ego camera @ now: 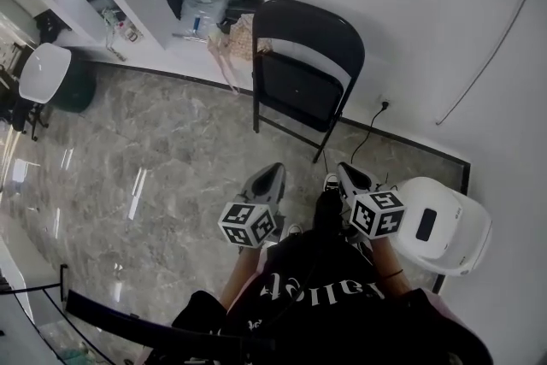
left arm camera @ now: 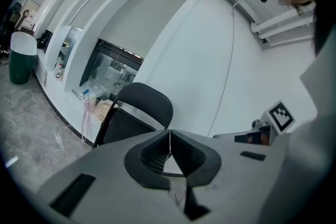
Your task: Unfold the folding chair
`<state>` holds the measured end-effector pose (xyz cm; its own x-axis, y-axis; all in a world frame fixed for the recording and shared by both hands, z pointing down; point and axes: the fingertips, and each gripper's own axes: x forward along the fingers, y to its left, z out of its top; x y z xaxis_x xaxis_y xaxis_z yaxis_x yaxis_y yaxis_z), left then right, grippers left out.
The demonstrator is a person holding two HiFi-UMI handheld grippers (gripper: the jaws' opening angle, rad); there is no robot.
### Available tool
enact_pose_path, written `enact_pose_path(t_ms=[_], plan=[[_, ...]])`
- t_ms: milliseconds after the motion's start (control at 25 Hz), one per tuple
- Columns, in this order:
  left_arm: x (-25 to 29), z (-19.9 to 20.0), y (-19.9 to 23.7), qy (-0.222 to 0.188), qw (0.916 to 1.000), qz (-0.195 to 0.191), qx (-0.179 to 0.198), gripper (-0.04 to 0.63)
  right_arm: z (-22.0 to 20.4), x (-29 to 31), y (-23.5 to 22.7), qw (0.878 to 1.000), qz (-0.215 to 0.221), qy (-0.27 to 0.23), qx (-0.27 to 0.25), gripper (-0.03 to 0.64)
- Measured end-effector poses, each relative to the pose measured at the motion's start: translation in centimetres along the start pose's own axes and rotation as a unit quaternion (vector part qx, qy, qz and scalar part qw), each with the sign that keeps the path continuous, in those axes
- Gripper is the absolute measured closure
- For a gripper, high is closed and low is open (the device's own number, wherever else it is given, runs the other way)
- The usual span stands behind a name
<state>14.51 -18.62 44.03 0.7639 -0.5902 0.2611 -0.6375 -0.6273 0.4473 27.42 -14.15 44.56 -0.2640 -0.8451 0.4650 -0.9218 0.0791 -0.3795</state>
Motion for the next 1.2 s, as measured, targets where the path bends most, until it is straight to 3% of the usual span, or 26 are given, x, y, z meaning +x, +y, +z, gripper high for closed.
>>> enact_pose_path(t_ms=[160,320,480,640,800,1200], plan=[[4.4,1.0,1.3,0.011,0.9995,0.024,0.016,0.591,3.6,3.4,-3.8,1.0,0.011,0.0,-0.002,0.598],[10.5,2.7,2.0,0.006,0.999,0.044,-0.002,0.591,7.8,6.6,-7.8,0.999,0.034,0.009,-0.018,0.598],[16.7,4.4,1.5,0.012,0.9981,0.06,0.008,0.591,12.0,9.5,-11.3,0.997,0.063,0.019,-0.032,0.598],[21.6,5.0,1.1,0.014,0.9976,0.066,-0.017,0.591,15.0,12.4,-15.0,0.995,0.077,0.028,-0.052,0.598],[24.1,4.6,1.7,0.029,0.9956,0.084,-0.028,0.591,17.2,15.5,-18.1,0.994,0.078,0.043,-0.066,0.598],[28.8,3.6,6.1,0.044,0.9893,0.119,-0.072,0.591,21.4,20.5,-20.8,0.989,0.105,0.051,-0.09,0.597]])
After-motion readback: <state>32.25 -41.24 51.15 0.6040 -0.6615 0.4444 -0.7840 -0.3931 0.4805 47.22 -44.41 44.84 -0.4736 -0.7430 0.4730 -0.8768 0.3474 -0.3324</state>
